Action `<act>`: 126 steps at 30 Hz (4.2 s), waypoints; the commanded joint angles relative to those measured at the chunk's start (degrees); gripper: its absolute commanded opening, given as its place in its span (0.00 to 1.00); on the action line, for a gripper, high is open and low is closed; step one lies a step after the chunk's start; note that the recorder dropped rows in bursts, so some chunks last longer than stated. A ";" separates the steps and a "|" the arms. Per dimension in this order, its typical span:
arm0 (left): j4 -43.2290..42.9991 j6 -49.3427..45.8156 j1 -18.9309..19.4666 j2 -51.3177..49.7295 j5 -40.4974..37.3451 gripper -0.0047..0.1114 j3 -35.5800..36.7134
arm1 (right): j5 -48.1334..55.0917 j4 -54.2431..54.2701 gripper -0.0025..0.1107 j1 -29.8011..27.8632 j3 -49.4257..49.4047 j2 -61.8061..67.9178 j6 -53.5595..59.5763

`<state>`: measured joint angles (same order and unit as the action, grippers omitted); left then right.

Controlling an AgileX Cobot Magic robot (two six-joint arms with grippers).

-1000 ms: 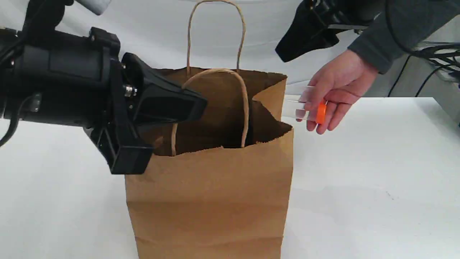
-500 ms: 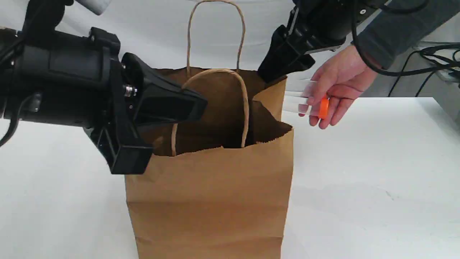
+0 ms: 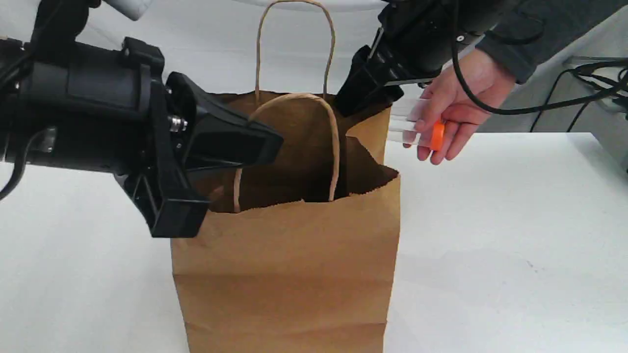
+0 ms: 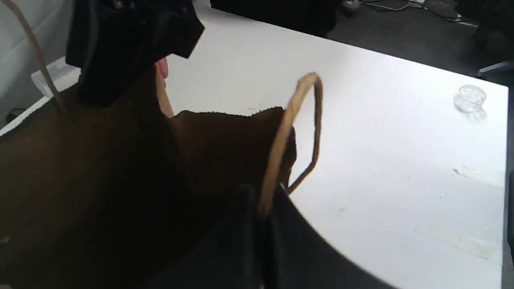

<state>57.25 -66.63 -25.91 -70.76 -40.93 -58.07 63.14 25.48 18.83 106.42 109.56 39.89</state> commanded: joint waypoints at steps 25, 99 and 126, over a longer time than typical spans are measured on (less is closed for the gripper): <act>4.90 2.19 -0.30 0.09 -2.64 0.04 -2.74 | 3.13 14.03 0.02 -3.37 0.33 0.83 -8.87; 24.02 -8.80 -0.30 0.09 6.63 0.04 2.68 | 6.82 20.27 0.02 -10.37 5.34 3.43 -14.38; 42.69 -25.47 -0.30 0.09 11.05 0.04 14.02 | 6.82 12.14 0.02 -6.14 6.39 4.12 -16.31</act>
<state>99.32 -91.64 -26.01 -70.76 -30.30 -44.64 70.28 36.98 12.53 112.37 114.03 23.99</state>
